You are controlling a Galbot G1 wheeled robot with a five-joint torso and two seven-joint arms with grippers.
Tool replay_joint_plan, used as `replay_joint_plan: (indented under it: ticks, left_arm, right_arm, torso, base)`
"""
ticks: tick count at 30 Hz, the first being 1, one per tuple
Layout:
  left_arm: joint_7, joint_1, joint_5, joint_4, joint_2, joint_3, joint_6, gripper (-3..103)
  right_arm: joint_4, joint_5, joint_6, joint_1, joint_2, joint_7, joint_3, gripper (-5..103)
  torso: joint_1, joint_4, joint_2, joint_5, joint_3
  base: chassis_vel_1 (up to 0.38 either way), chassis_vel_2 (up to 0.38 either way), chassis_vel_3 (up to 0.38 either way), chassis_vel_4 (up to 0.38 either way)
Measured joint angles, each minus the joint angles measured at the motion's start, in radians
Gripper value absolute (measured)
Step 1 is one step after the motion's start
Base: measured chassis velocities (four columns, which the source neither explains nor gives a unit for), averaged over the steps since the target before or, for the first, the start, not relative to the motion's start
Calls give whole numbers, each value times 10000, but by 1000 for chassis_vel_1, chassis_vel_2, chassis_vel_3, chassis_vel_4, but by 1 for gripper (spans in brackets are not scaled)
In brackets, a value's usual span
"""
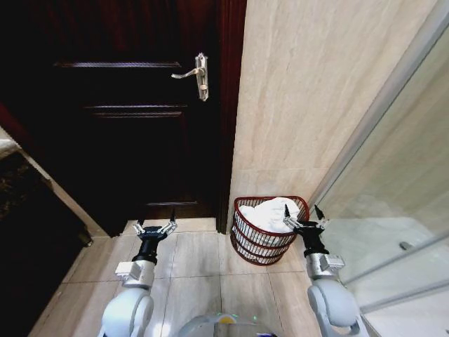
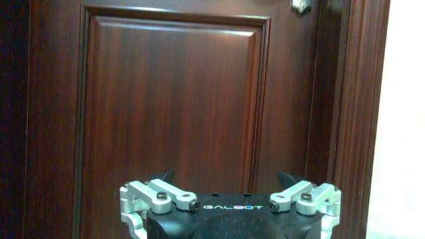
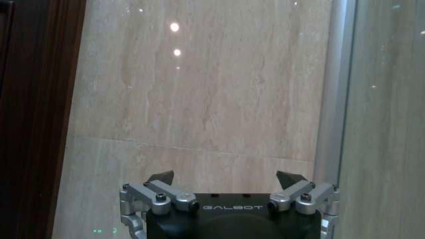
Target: Discard the used towel into the hamper.
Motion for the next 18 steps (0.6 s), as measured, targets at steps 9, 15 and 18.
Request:
replay_joint_plan:
  ticks: [9,15,18]
  left_arm:
    - [57,173,-154,-119,73,-548,-564,100]
    - [55,104,-176,90,143,-546,-850,100]
    - [-1,93,-172,55,101,-348,-763,100]
  right_arm:
    - [156,-13,378,-314,239,58,-14,100]
    - [78,-78,484,-155,386,167,-30,100]
    - [119,-83,480,-156,407,170,76,100]
  torso:
    - [0,2,1,3,0]
    - [0,4,0,3,0]
    - [0,0,0,3,0]
  base:
    - [0,0,0,0]
    - [0,0,0,0]
    - [0,0,0,0]
